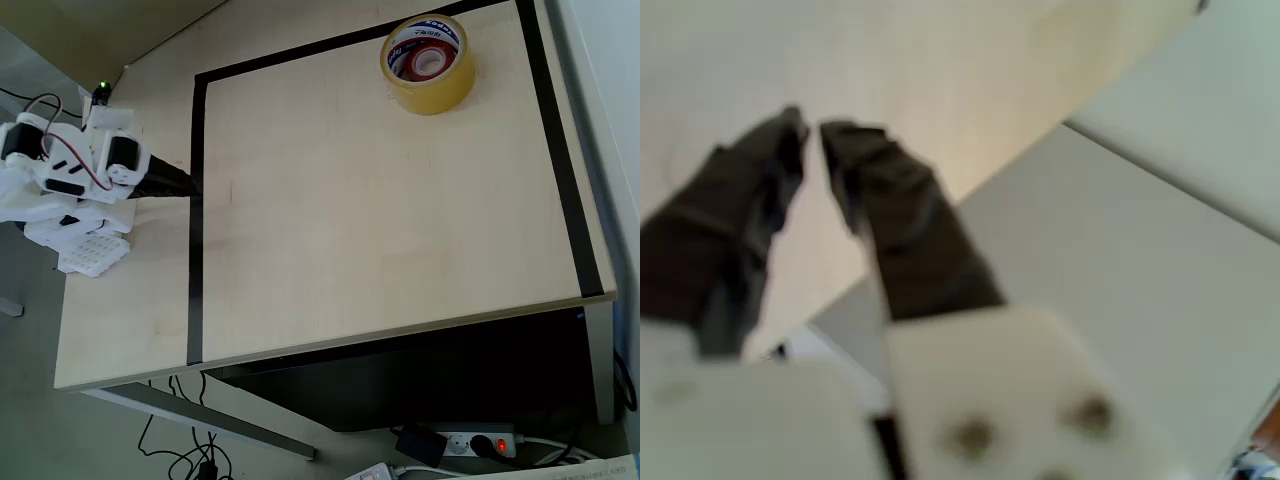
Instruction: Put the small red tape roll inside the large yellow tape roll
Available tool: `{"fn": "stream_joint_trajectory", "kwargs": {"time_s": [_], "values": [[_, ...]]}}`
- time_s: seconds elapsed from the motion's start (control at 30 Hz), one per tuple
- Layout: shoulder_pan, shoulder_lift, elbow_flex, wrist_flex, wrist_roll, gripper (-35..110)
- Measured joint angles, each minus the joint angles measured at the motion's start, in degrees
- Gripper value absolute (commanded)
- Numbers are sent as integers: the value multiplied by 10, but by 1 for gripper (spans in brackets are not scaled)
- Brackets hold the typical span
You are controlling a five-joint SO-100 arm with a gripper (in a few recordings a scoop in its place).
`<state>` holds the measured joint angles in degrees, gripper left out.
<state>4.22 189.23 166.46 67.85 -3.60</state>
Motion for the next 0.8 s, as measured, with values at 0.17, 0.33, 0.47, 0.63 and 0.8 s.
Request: {"fn": "stream_joint_trajectory", "kwargs": {"time_s": [0.17, 0.33, 0.47, 0.63, 0.8], "values": [[-3, 8, 48, 8, 19, 0], [-18, 9, 51, 23, 37, 0], [-19, 9, 54, 23, 44, 0], [-55, 18, 54, 23, 48, 0], [-76, 18, 62, 12, 49, 0]]}}
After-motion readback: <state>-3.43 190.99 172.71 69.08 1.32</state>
